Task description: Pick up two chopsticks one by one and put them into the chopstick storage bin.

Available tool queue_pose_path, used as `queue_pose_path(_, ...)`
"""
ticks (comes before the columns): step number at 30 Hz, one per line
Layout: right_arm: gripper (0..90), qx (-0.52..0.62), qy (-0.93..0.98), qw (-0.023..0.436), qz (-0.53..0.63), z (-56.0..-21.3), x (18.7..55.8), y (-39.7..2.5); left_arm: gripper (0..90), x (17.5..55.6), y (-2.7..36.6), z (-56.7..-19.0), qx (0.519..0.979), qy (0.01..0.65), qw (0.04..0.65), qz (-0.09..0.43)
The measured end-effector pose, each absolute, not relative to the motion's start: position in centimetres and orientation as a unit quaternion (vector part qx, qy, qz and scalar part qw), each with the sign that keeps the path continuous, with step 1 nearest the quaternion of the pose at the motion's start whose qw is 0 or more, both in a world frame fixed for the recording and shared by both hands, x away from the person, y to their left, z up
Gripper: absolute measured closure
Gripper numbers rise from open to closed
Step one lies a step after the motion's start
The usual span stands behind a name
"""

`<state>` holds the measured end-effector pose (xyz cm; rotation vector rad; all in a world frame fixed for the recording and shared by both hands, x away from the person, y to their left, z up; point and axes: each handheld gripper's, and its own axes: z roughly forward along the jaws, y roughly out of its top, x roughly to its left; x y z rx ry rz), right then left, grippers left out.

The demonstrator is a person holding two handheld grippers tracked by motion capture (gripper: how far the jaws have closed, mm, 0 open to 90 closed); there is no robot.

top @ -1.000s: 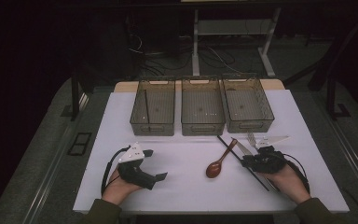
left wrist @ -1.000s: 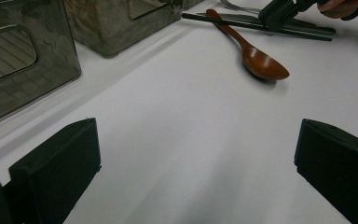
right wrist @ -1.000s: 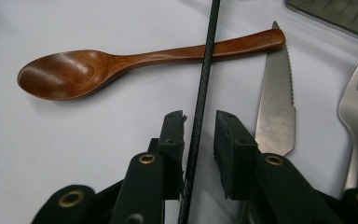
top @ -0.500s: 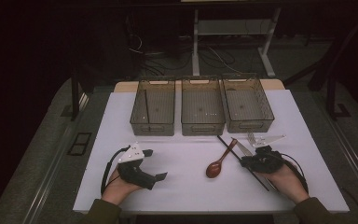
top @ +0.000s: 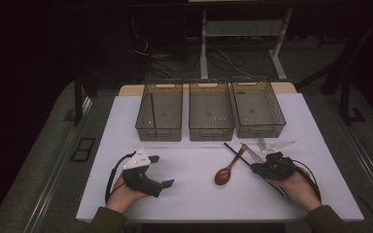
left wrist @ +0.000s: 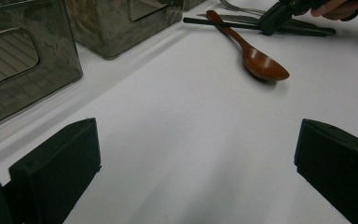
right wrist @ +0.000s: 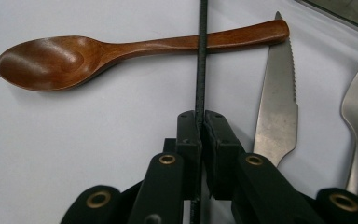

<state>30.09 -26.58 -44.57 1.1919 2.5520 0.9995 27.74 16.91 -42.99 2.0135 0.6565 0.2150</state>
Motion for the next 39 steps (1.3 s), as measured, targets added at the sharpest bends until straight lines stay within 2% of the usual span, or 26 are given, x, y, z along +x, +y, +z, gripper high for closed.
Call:
queue_pose_path(14, 84.9, 0.402, 0.849, 0.051, 0.34, -44.5, 30.4, -26.9, 0.0, 27.8, 16.9, -43.0, 0.827, 0.27, 0.486, 0.089)
queue_pose_path(39, 85.0, 0.393, 0.836, 0.036, 0.382, -42.3, 30.6, -27.6, 0.0, 27.8, 16.9, -43.1, 0.827, 0.27, 0.484, 0.087)
